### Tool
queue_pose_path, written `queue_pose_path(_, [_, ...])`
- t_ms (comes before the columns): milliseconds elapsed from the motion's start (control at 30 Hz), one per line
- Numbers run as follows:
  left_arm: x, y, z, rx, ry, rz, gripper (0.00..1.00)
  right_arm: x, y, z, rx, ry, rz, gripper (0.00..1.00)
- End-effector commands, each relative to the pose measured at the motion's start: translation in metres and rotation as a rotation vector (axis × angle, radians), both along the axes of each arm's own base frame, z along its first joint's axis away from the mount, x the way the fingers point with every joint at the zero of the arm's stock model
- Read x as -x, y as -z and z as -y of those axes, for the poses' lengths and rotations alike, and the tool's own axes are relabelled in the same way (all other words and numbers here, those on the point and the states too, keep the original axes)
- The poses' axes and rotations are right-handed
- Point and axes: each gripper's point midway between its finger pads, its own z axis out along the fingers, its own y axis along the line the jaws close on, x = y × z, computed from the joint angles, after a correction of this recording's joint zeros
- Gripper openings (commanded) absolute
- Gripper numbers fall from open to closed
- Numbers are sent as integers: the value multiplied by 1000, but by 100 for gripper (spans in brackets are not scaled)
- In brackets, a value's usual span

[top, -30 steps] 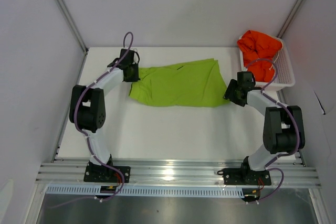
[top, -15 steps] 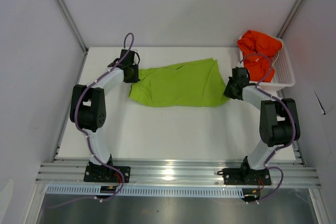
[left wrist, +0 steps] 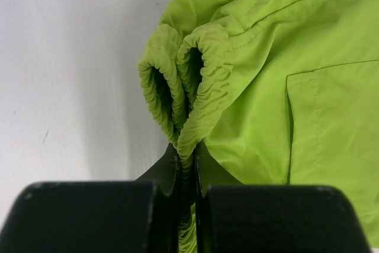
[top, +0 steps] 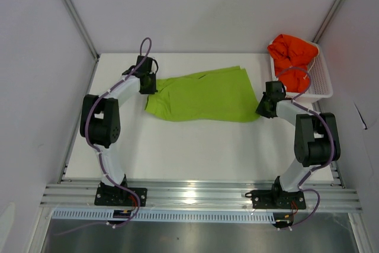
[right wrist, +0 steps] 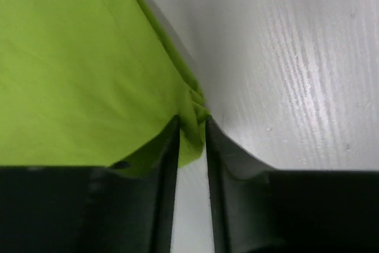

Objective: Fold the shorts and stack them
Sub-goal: Fold the shorts

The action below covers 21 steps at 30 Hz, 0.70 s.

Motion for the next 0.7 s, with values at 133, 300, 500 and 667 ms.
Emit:
queue_pose_path(133, [-13, -18, -1, 7, -2, 50, 0, -12, -35, -1, -22, 3, 73, 49])
queue_pose_path(300, [-13, -17, 0, 14, 0, 48, 0, -29, -79, -31, -108, -92, 189, 49])
queue_pose_path(500, [-12, -18, -2, 8, -18, 37, 0, -37, -77, -106, -283, -366, 94, 30])
queue_pose_path(667, [-16, -39, 2, 38, -43, 63, 0, -45, -69, -174, -495, -588, -77, 0])
